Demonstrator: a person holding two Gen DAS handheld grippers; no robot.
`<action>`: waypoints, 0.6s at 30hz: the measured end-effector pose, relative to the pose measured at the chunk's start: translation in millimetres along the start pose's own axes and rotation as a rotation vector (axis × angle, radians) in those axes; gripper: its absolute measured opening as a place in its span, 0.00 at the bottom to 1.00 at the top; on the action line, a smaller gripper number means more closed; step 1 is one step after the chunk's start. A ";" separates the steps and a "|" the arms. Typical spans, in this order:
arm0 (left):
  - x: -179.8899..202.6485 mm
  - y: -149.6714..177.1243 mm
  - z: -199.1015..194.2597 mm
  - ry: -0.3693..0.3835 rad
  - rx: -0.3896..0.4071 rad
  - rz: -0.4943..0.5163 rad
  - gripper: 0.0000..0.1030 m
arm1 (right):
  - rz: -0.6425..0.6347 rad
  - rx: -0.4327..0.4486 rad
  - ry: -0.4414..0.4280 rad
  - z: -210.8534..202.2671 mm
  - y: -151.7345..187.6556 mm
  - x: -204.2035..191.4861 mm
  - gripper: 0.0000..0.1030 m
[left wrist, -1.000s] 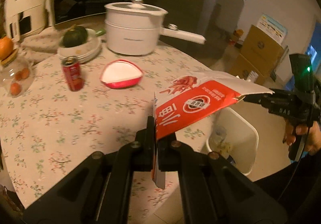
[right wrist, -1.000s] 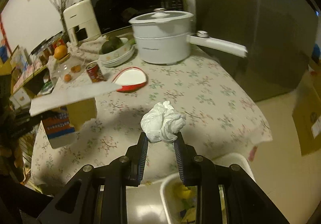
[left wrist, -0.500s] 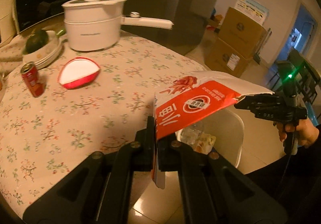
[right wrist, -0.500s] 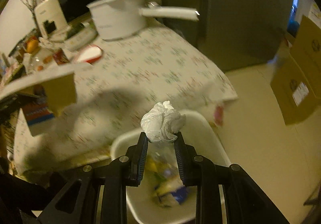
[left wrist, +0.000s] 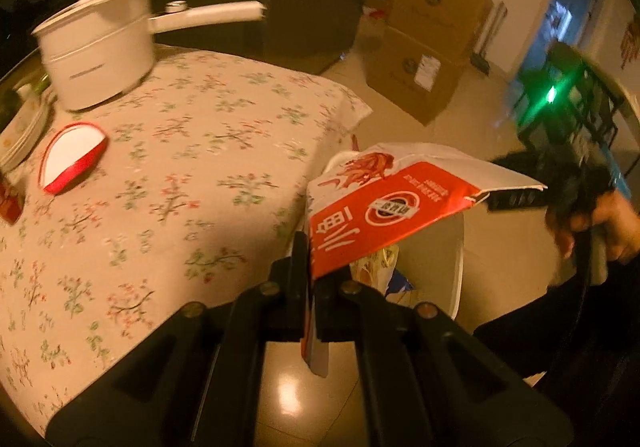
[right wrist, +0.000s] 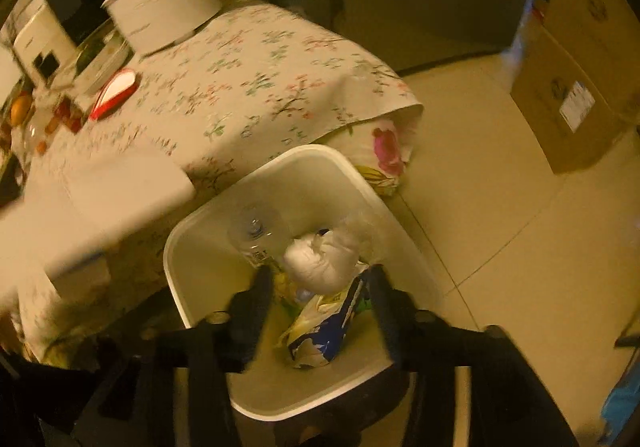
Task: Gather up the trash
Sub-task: 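Carry the paper cup and tissue ball to the white bin and release both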
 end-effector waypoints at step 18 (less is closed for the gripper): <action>89.7 16.0 52.1 0.025 -0.119 0.301 0.03 | 0.114 0.093 0.043 -39.0 4.0 60.1 0.59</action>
Point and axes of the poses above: each gripper's, at about its wrist camera, not at the fingertips, and z roughly the way its jaws point, x to its right, y to its underside, the point moved 7 cm from there along z, roughly the way its jaws point, and after that the axes turned 14 degrees about -y, right-handed, at the moved point
